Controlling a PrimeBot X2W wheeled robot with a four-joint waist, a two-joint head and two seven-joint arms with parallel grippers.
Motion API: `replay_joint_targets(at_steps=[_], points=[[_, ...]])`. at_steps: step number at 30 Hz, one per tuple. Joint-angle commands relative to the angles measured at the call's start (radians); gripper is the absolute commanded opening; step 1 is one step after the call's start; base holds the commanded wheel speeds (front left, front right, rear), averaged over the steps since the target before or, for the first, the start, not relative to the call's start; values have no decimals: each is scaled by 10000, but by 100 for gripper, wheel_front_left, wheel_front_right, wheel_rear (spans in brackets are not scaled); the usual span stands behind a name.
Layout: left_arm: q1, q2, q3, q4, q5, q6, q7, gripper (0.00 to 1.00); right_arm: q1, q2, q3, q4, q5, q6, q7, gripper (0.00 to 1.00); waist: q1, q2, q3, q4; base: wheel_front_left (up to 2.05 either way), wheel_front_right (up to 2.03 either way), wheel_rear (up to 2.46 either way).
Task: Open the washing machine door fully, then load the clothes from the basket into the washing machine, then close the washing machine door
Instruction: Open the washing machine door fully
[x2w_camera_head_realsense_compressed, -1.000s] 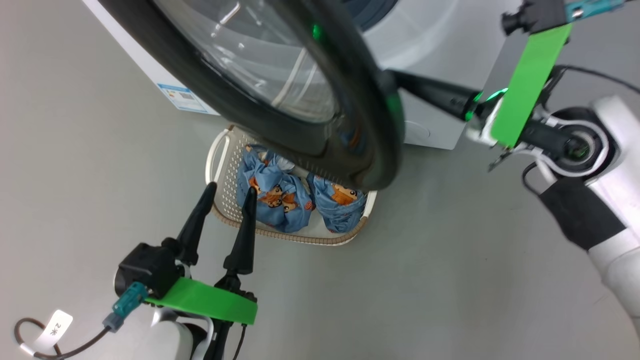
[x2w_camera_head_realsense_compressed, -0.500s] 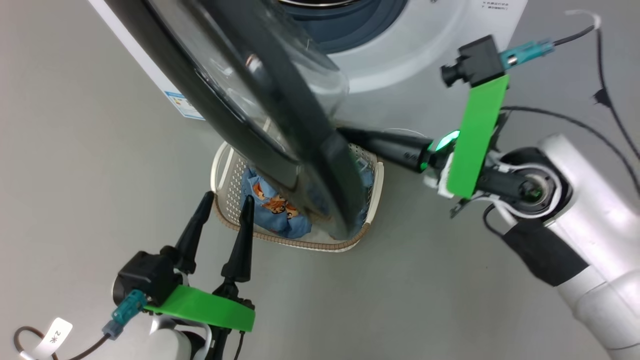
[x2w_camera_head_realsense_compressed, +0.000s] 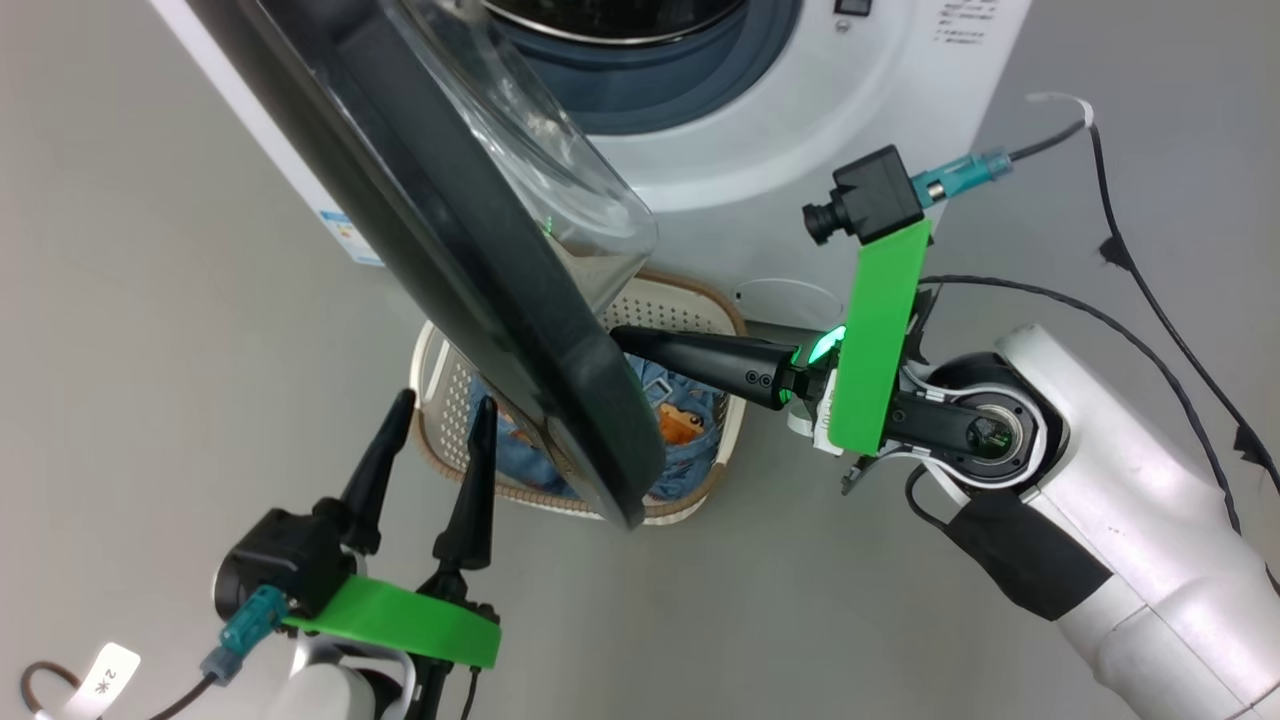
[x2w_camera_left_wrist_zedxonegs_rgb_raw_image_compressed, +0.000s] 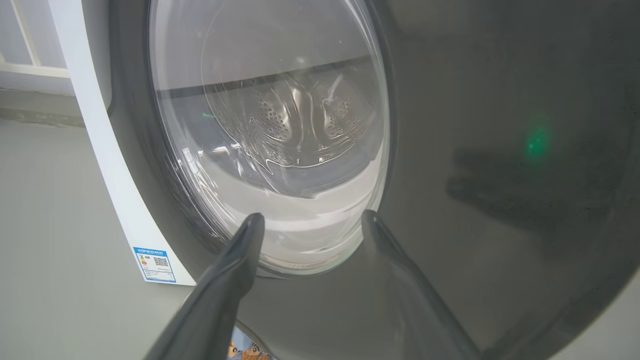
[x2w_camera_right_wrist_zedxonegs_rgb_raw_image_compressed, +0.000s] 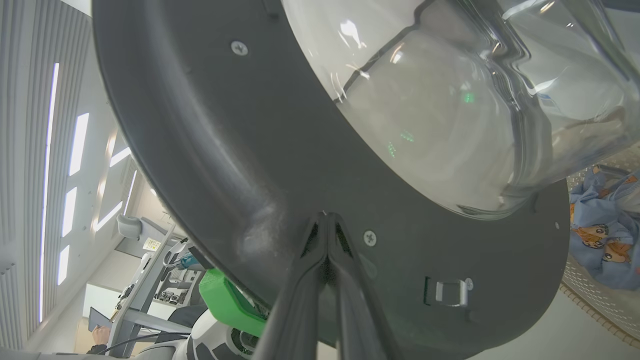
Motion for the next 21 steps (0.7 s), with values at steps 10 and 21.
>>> replay_joint_targets(at_steps=[10,21], points=[[163,375,466,110,-55,-24,-65,100,969,-215,-81,285,-275,31,-1268,100,0,0,-701,-702,0,0,0],[519,739,685,295,-239,-24,-65,100,2615,-1100,-163,915,-373,31,-2827,100,0,0,-1436,-1359,0,0,0]])
